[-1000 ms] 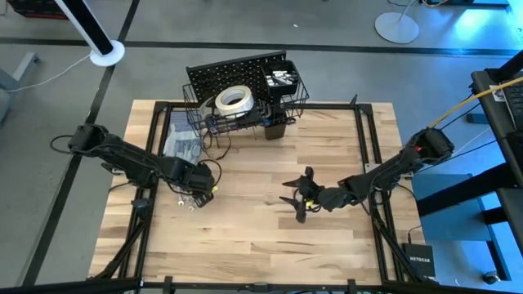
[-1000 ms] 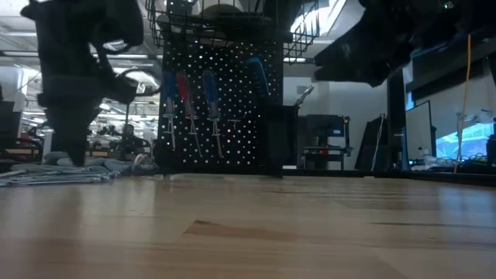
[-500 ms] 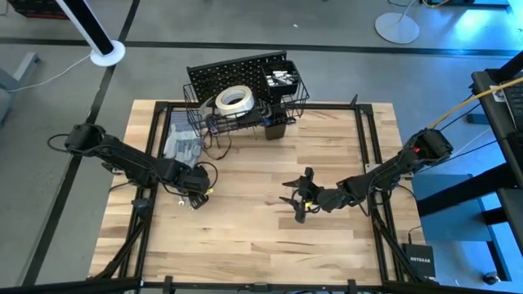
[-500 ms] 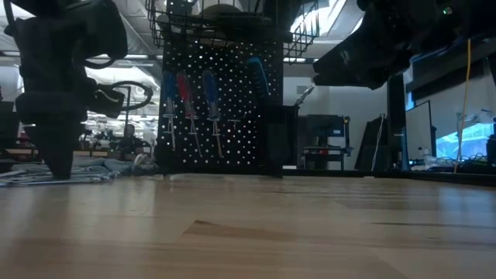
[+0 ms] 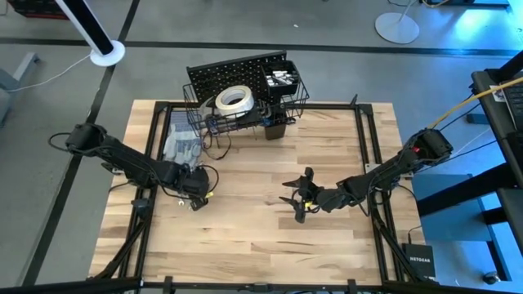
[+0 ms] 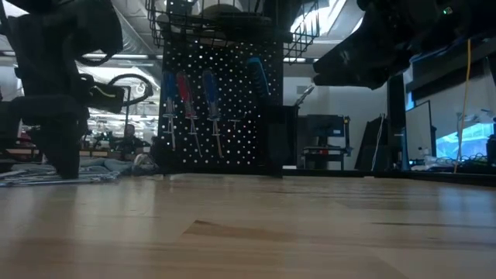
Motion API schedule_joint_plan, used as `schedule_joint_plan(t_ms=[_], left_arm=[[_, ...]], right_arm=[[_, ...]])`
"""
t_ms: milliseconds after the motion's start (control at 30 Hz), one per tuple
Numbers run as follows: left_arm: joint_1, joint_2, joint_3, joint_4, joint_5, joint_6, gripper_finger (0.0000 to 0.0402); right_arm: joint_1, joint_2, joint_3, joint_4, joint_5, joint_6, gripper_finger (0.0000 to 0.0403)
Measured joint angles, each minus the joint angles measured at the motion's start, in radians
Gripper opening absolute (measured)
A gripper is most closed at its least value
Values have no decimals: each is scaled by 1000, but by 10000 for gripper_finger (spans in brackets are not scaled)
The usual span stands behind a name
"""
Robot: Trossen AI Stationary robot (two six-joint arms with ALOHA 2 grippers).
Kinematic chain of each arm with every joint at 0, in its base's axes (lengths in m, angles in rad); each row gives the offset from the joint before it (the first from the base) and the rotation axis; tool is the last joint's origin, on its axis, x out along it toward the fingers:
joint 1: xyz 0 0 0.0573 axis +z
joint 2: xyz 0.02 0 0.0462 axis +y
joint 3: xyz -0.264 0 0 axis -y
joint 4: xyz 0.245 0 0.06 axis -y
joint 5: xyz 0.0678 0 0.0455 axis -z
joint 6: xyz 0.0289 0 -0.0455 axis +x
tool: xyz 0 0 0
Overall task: Hang tools onto peg board
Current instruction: Hang the wrench on the pegboard
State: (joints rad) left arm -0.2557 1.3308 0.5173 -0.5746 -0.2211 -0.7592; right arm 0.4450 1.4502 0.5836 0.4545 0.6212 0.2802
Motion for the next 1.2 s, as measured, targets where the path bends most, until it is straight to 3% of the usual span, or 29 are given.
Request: schedule_joint_plan(t_ms=[333,633,1000,1200], left_arm=[[-71,-10,104,9,-78,10,3],[-14,-11,104,119,-79,65,1],[88,9,81,145,-64,77,95],[88,51,45,194,-41,86,117]], right_arm=[[0,0,0,6,16,1,232],[0,7,1,8,37,0,232],[0,8,1,-15,42,0,232],[0,8,1,-10,42,0,232]])
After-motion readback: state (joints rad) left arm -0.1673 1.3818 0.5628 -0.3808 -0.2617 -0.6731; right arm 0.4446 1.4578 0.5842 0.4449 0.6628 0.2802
